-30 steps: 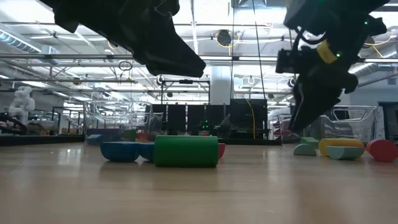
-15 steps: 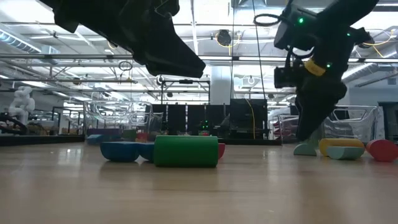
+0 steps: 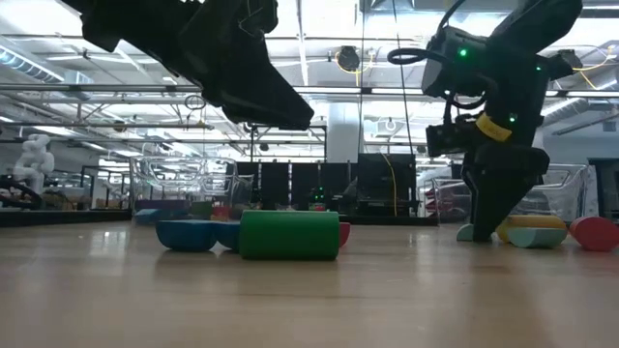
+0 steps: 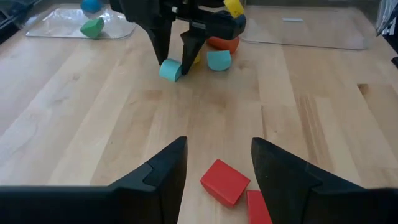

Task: Sort blocks by size
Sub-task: Put the light blue half-circle block into the top right transparent bin

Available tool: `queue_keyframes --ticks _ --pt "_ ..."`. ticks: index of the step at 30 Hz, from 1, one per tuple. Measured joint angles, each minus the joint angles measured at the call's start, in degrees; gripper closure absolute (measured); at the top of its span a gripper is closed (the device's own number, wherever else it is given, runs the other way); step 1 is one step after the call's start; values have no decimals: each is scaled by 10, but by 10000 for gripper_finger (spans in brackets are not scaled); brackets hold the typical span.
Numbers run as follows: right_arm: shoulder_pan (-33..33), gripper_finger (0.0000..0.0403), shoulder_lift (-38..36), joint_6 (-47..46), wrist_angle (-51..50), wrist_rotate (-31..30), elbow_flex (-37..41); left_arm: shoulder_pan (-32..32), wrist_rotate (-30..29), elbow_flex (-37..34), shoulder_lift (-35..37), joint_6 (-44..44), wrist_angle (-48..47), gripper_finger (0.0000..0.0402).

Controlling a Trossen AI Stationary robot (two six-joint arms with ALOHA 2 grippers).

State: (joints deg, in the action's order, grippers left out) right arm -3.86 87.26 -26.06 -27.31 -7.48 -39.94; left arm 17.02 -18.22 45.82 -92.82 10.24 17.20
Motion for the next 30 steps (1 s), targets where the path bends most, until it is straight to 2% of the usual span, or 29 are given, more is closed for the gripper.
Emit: queue_keyframes --ticks 4,5,10,12,17,23,26,30 --pt "0 297 -5 8 0 -1 0 0 -2 0 0 0 0 221" --pt "0 301 -5 11 -2 -1 -2 0 -3 0 0 0 0 221" --pt "0 301 -24 30 -26 -4 -38 0 -3 0 0 0 1 221" --pt "0 301 -35 43 -66 -8 -61 0 -3 0 0 0 1 221" --pt "13 301 -60 58 -221 -109 -144 0 -3 0 0 3 -1 221" --pt "75 301 -85 44 -409 -190 -215 1 -4 0 0 17 -2 221" --pt "121 301 -104 43 -448 -220 -219 3 -5 0 1 30 -4 221" --pt "193 301 -137 43 -461 -232 -208 8 -5 0 0 31 -6 221"
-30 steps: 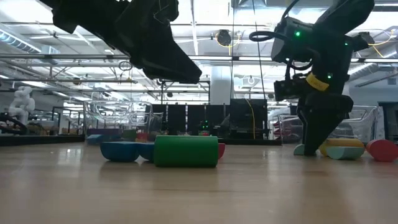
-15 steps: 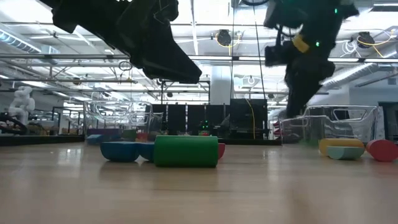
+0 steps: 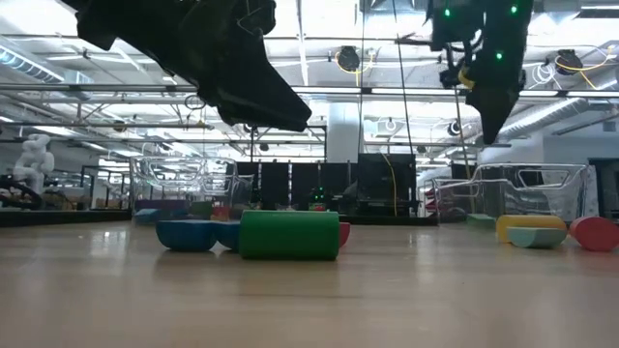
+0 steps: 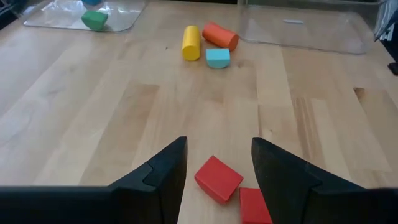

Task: Sort blocks by size
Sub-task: Put the light blue half-circle block into the top right transparent bin, then put the blue half-circle block into the top right transparent bin

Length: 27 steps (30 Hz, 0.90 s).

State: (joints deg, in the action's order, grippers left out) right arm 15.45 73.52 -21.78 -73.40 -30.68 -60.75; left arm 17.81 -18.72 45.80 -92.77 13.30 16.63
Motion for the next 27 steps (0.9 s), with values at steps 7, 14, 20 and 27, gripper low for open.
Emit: queue_keyframes --ticks 7,14,20,27 --pt "114 300 -17 40 78 39 67 4 0 0 0 34 -25 221" --pt "182 283 -13 100 198 101 138 3 0 0 0 45 -88 221" --pt "209 240 -13 124 223 102 146 3 0 0 0 45 -94 221" --pt "211 179 -20 135 242 100 146 3 26 0 0 40 -131 221"
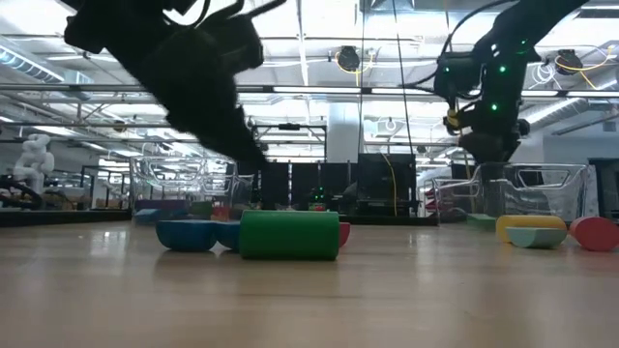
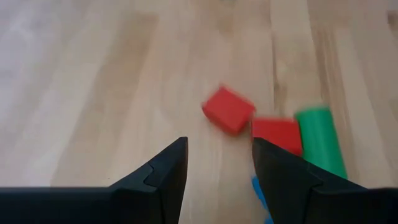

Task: Sort blocks by size
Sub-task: Put the blue half-circle block into the top right transparent bin

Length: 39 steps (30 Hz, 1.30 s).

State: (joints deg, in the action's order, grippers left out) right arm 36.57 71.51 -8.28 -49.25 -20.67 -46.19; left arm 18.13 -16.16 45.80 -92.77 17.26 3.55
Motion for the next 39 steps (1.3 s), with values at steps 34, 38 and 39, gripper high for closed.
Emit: queue_keyframes --ticks 34,38,39 --pt "-383 165 -139 -154 135 27 0 42 103 0 0 -26 -116 221" --pt "-421 165 -101 -162 173 26 0 41 115 -1 -6 -30 -104 221" --pt "-429 165 -91 -163 184 26 0 41 115 -1 -12 -30 -98 221"
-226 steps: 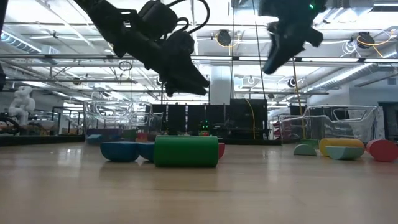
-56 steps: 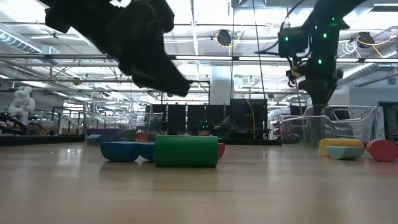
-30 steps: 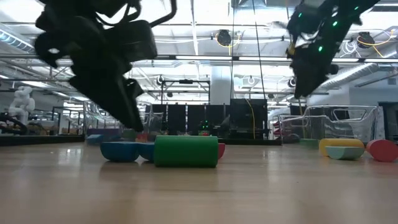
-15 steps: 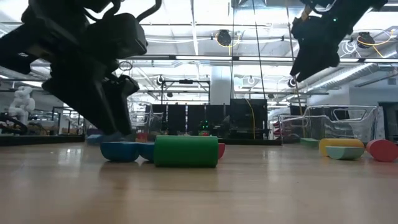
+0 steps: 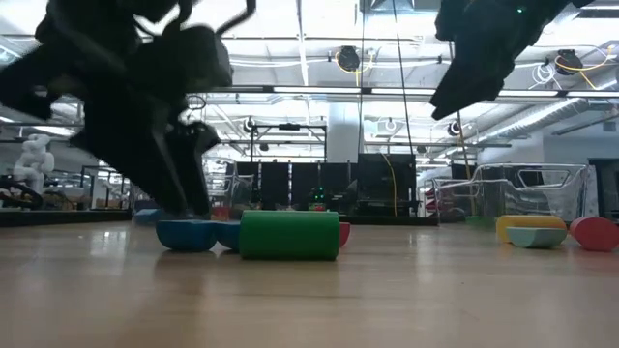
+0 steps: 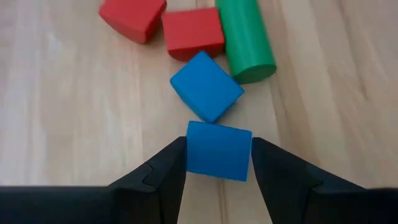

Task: Sort blocks by size
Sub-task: Put the blue half-circle block into the top right transparent bin

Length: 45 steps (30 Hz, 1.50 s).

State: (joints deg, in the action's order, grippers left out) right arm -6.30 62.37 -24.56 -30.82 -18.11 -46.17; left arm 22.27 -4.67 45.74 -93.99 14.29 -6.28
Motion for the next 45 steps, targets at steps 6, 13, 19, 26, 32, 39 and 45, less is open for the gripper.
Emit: queue_keyframes --ticks 6,13,19,26,32,39,45 --pt "-37 165 65 -1 53 0 0 2 0 -2 -35 -14 -6 184" --pt "-51 165 111 -11 74 0 0 2 -26 0 -50 -42 13 108" --pt "-51 165 125 -18 95 0 0 1 -26 0 -52 -45 30 127" --pt "-57 165 126 -17 123 0 0 1 -12 0 -52 -41 30 199" --pt "-101 165 157 80 194 1 0 -5 -13 -1 -53 -42 39 227" --pt "-146 165 224 240 311 -15 0 -41 -13 17 -52 -43 89 227" --pt "-170 165 251 357 338 -78 0 -84 29 41 -50 -42 135 227"
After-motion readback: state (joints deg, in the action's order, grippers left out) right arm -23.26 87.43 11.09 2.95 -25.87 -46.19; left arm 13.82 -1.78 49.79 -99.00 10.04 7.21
